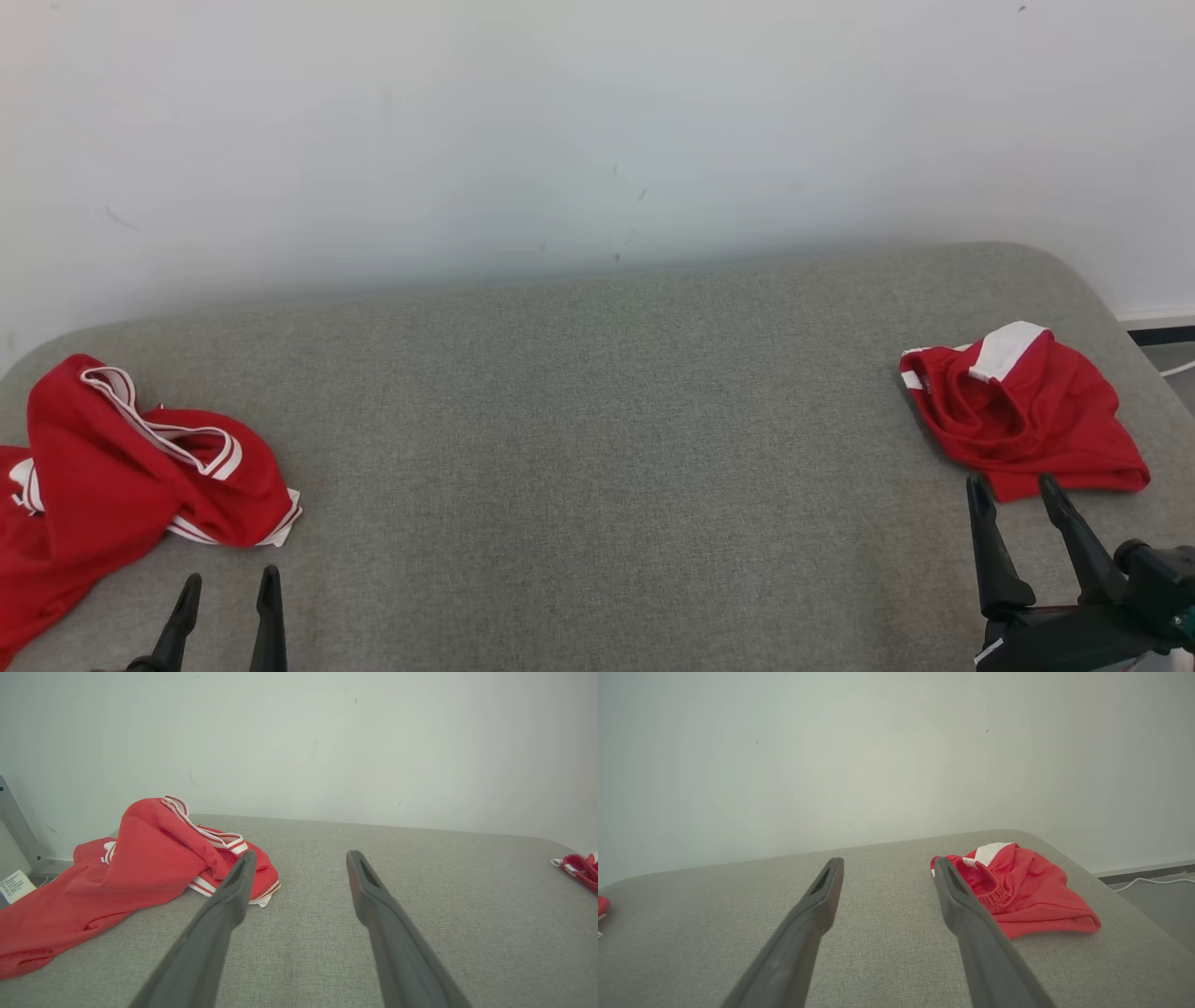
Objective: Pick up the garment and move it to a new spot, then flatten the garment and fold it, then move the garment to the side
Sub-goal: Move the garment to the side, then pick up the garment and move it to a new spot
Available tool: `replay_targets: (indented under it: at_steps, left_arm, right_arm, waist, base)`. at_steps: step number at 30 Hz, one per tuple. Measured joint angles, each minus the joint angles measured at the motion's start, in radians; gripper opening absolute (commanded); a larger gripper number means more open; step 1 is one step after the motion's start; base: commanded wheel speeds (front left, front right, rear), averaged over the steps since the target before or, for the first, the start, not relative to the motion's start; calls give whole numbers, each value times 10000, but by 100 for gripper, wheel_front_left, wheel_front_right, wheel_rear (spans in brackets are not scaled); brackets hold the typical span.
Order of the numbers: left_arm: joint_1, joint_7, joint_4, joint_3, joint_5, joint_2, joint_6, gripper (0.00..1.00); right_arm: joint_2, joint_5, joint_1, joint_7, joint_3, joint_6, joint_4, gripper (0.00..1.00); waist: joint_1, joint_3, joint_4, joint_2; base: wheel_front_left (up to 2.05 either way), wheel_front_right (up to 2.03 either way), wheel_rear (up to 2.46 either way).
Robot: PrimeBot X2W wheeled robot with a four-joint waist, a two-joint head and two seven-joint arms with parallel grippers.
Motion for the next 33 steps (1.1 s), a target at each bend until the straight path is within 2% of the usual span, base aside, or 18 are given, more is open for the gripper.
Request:
replay_targets:
  at_steps: [33]
  left_arm:
    - [198,805,-272,309,566,-261,2,100]
  right_arm:
    - [188,-617,503,692,-447,-2,12,100]
  waist:
    - [0,-273,-32,0]
  base:
    - [0,0,0]
